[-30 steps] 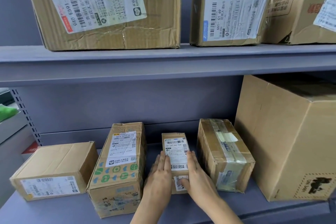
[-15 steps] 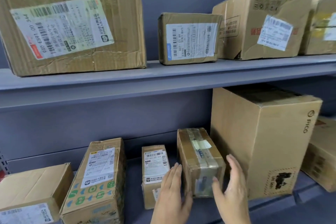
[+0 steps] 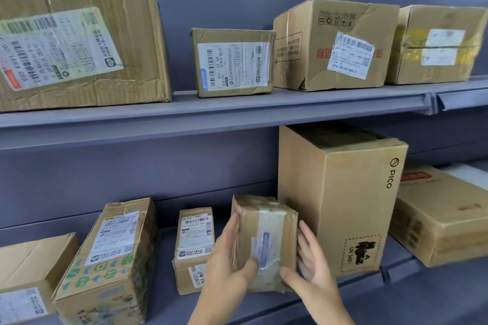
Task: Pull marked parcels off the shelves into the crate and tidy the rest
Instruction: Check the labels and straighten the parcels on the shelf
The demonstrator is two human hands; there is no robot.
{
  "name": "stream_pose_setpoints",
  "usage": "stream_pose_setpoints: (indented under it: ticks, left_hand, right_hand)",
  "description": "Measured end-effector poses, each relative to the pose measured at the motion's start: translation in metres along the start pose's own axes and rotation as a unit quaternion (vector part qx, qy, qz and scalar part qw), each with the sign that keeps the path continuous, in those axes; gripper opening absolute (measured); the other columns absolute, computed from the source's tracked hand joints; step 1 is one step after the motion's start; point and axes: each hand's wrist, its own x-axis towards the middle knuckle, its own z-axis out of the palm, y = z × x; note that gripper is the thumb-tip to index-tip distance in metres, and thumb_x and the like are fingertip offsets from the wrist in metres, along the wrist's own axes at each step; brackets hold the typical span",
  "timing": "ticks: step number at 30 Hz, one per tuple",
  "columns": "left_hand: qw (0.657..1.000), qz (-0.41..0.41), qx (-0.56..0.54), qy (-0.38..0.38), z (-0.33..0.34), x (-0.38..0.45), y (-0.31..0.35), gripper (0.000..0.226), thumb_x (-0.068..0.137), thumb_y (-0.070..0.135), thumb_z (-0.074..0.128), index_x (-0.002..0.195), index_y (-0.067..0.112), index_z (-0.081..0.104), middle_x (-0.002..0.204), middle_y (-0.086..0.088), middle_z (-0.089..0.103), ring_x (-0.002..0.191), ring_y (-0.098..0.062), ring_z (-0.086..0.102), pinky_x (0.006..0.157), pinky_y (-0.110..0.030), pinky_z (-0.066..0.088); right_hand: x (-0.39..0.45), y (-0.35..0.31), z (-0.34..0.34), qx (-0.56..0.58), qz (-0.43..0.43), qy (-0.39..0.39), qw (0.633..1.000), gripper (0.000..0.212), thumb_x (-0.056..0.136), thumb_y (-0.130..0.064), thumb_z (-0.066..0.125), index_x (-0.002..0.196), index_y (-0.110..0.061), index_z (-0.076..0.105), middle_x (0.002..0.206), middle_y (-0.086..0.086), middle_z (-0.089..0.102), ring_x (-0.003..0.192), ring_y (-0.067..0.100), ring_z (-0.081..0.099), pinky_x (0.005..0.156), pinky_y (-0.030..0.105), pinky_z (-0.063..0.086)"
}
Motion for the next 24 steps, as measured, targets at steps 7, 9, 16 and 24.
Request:
stream_pose_setpoints:
  ticks: [7,9,16,24]
  left_hand:
    - [0.987,-0.037,-0.151,-0.046,-0.002,-0.005,0.040,0.085,0.056,0.048,0.067,0.136,0.038,0.039,0.140,0.026,0.041,0.127,0.009,0.040,0.103,-0.020,0.040]
    - [0.984,-0.068,-0.162,-0.041,0.000,-0.004,0.044,0.089,0.054,0.048,0.070,0.136,0.040,0.038,0.128,0.032,0.051,0.118,0.012,0.047,0.098,-0.018,0.043]
    - [0.977,-0.130,-0.162,-0.049,0.014,-0.009,0.024,0.098,0.064,0.025,0.075,0.143,0.031,0.018,0.093,0.038,0.064,0.093,0.011,0.062,0.077,-0.012,0.049]
    - [0.971,-0.187,-0.096,-0.114,0.013,-0.027,-0.037,0.092,0.059,0.032,0.084,0.137,0.030,0.035,0.120,0.008,0.065,0.114,-0.012,0.060,0.103,-0.042,0.043]
  right_hand:
    - [-0.008,-0.051,-0.026,0.074,-0.024,-0.152,0.985,0.112,0.036,-0.061,0.084,0.134,-0.038,0.034,0.133,-0.030,0.048,0.126,-0.002,0.044,0.093,0.017,0.045]
    - [-0.003,-0.053,-0.028,-0.065,-0.057,-0.168,0.982,0.107,0.048,-0.054,0.083,0.138,-0.045,0.025,0.148,-0.031,0.022,0.136,-0.008,0.021,0.105,0.019,0.031]
    - [0.015,-0.037,-0.027,-0.234,-0.052,-0.114,0.964,0.079,0.069,-0.028,0.079,0.127,-0.049,0.030,0.142,-0.034,0.005,0.119,-0.029,0.011,0.095,0.002,0.023]
    - [0.023,-0.036,-0.025,-0.149,-0.059,0.052,0.986,0.038,0.067,-0.031,0.077,0.095,-0.040,0.054,0.097,-0.025,0.057,0.086,-0.020,0.053,0.066,0.002,0.041]
